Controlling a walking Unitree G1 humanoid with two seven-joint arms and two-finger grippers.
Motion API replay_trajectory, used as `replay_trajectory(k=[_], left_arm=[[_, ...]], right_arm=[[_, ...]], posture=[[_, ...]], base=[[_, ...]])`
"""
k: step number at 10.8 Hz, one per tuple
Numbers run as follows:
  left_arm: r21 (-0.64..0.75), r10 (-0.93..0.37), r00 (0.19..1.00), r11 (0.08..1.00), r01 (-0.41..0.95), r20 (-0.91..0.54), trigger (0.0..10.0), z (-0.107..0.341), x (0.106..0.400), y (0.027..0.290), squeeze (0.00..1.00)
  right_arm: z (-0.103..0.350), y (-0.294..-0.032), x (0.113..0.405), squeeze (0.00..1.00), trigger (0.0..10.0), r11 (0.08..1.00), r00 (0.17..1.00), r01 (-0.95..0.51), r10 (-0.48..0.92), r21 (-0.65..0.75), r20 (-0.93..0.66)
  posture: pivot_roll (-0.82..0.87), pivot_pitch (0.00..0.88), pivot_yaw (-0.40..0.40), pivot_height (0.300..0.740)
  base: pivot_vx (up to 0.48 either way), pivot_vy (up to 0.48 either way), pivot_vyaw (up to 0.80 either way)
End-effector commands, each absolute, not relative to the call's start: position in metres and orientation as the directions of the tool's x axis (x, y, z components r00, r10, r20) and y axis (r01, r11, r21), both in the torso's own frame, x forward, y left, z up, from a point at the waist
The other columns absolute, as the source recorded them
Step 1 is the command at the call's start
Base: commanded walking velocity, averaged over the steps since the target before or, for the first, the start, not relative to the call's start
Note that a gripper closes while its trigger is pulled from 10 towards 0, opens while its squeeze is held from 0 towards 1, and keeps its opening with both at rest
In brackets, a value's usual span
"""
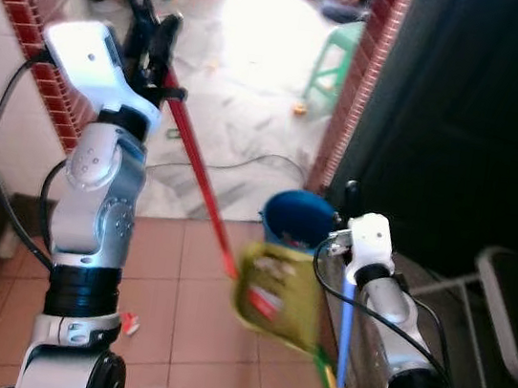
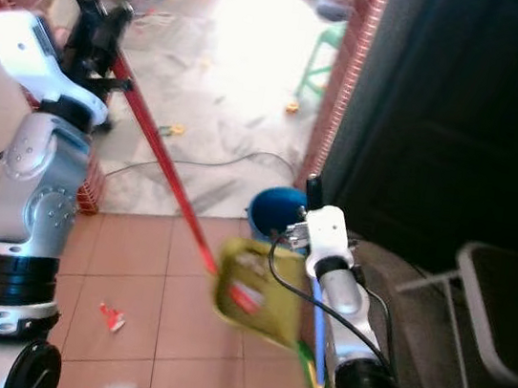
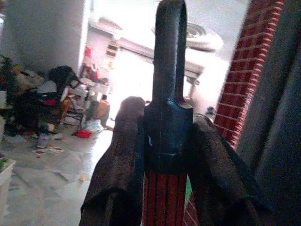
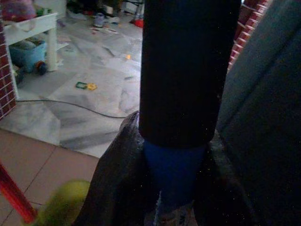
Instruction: Sweep floor
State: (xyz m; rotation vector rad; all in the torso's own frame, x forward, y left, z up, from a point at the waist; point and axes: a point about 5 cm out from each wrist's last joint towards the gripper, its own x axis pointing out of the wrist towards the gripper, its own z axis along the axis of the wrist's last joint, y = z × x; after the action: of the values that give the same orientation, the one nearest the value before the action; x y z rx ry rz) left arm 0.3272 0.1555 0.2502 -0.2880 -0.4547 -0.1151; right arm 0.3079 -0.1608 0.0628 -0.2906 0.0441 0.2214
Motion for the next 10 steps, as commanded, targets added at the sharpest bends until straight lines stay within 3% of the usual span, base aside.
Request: replay_trajectory(k=[1,4,10], left_arm=[[-0.243,-0.025,0.839,0.952,0.186,0.544,10.0,0.275,0.324,0.161,0.0],[-0.25,-0.012,0.831,0.951,0.181,0.556,10.0,0.278,0.323,0.162,0.0],[-0.235,0.035,0.8,0.963,0.133,0.599,10.0,0.293,0.327,0.176,0.0]], right_arm=[[0.071,-0.158,0.312,0.0,10.0,0.914,0.971,-0.238,0.235,-0.329,-0.048],[0.07,-0.158,0.311,0.0,10.0,0.91,0.968,-0.249,0.246,-0.332,-0.051],[0.069,-0.159,0.309,0.0,10.0,0.908,0.966,-0.257,0.252,-0.331,-0.056]], posture=[[0.01,0.0,-0.043,0.74],[0.01,0.0,-0.046,0.74],[0.0,0.0,-0.045,0.74]], base=[[0.304,0.0,0.0],[0.383,0.0,0.0],[0.412,0.246,0.0]])
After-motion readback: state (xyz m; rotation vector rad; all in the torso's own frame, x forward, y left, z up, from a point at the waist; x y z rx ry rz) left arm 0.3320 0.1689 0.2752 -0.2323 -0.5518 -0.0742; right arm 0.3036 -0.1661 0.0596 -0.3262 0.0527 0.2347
